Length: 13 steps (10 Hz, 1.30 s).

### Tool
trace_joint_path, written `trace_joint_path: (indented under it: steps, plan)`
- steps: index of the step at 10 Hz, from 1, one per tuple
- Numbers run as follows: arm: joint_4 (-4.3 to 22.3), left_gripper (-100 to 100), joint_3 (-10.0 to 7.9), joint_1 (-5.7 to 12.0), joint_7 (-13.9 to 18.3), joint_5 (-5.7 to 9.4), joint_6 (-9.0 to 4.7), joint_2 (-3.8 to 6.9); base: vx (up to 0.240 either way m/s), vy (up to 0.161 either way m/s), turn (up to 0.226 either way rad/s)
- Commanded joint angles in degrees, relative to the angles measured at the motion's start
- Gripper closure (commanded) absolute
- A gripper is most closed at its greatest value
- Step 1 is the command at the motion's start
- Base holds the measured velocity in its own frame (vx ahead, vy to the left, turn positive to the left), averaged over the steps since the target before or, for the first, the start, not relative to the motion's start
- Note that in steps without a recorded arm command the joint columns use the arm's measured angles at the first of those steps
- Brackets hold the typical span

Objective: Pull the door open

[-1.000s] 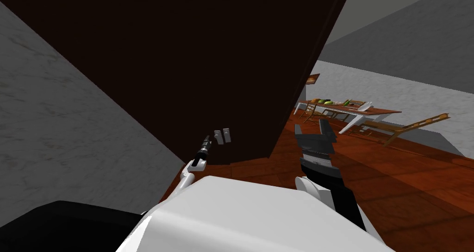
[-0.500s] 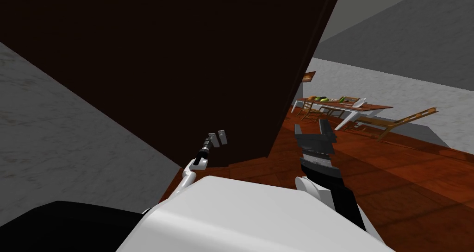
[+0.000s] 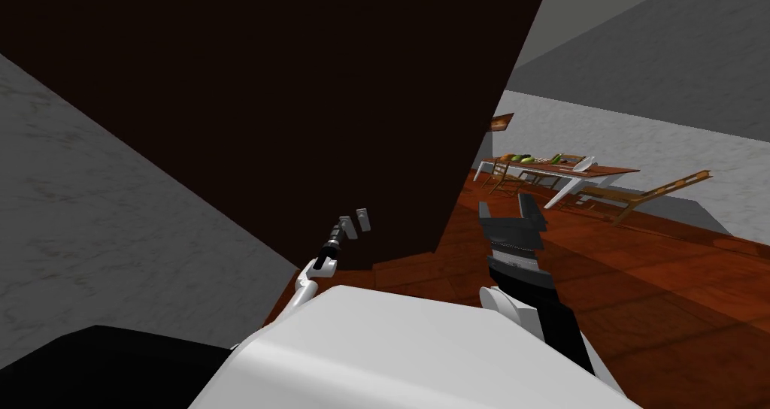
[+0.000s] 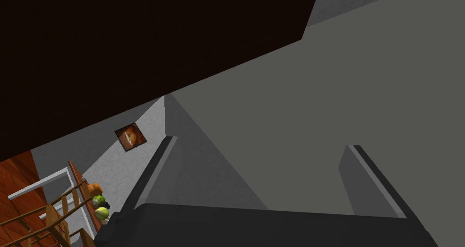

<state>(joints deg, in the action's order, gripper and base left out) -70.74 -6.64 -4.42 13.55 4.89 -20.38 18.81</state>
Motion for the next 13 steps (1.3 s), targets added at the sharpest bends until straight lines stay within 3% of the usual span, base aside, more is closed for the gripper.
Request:
trace_joint_path:
  steps: [1,2,3,4,11,13]
  plan:
    - [2.3,100,-0.57,-0.18,0.5,0.25,-0.69,1.08,-0.134,0.063,0.053]
    - [2.3,100,-0.57,-0.18,0.5,0.25,-0.69,1.08,-0.068,0.064,0.073]
    - [2.1,100,-0.41,-1.00,1.0,0.31,-0.79,1.84,-0.156,0.064,0.037]
    - [1.4,-100,0.54,-0.88,1.3,0.20,-0.91,1.72,-0.199,0.057,-0.059]
    - [-2.9,-100,5.18,-2.44,3.8,-0.22,-1.66,2.79,-0.198,-0.007,-0.061]
    - [-1.6,-100,4.40,-1.85,3.4,-0.15,-1.72,2.53,-0.014,0.003,-0.007]
